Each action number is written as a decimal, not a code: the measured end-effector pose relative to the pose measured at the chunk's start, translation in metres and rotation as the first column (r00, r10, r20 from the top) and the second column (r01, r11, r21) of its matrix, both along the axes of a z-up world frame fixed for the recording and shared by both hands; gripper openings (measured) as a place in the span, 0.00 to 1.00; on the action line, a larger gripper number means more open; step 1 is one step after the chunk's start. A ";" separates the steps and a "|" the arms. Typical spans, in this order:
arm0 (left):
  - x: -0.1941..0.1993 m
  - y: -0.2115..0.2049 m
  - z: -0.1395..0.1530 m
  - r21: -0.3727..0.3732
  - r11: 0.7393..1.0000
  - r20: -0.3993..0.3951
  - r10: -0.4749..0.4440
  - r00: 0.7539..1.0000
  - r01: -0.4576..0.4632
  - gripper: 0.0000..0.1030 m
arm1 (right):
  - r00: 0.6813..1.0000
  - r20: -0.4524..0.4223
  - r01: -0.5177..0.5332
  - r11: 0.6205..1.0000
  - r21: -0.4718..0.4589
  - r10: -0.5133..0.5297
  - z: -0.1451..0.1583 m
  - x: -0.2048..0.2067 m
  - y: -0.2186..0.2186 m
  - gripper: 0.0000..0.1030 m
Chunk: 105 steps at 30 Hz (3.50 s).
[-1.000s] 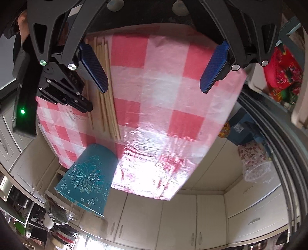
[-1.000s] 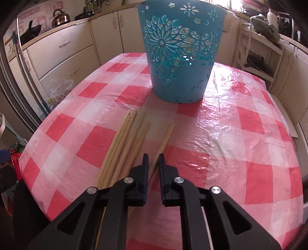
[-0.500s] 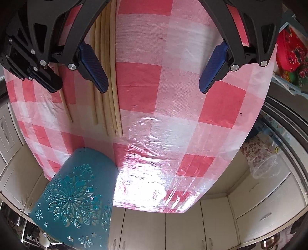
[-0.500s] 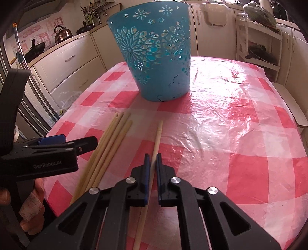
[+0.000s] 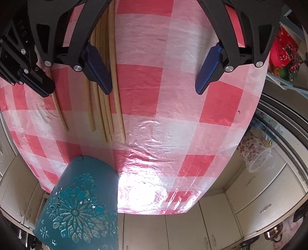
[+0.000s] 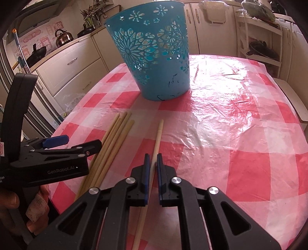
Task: Organize utensils
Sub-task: 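Grasp a wooden chopstick with the left tool while the right tool grasps another, then hold the chopsticks in both tools and lift them off the table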
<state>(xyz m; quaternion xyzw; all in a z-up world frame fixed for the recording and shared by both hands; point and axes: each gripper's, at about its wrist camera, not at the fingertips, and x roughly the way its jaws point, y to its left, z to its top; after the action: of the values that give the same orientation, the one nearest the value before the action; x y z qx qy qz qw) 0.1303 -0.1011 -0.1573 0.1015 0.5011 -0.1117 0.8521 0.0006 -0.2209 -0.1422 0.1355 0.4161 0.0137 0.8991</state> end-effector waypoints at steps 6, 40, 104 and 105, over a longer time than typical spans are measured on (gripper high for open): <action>0.002 -0.001 0.002 -0.021 1.000 -0.007 -0.017 1.000 0.017 0.67 | 1.000 -0.003 -0.001 1.000 -0.010 0.001 0.000 0.002 0.001 0.07; 0.003 0.019 0.004 -0.160 0.983 -0.076 -0.102 0.992 0.089 0.05 | 0.996 -0.089 0.003 0.994 -0.113 -0.014 0.004 0.018 0.014 0.09; -0.006 0.055 0.041 -0.259 0.965 -0.035 -0.033 0.999 0.023 0.05 | 0.999 -0.004 0.033 0.996 -0.077 -0.034 0.000 0.008 0.008 0.06; -0.006 0.056 0.042 -0.261 0.965 -0.034 -0.033 0.999 0.023 0.05 | 0.999 -0.004 0.033 0.996 -0.078 -0.034 0.000 0.008 0.008 0.06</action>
<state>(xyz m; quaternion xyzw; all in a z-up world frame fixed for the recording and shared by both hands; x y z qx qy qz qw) 0.1246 -0.0453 -0.1154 -0.0063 0.4968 -0.1904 0.8467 0.0083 -0.2126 -0.1421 0.1074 0.4166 -0.0179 0.9026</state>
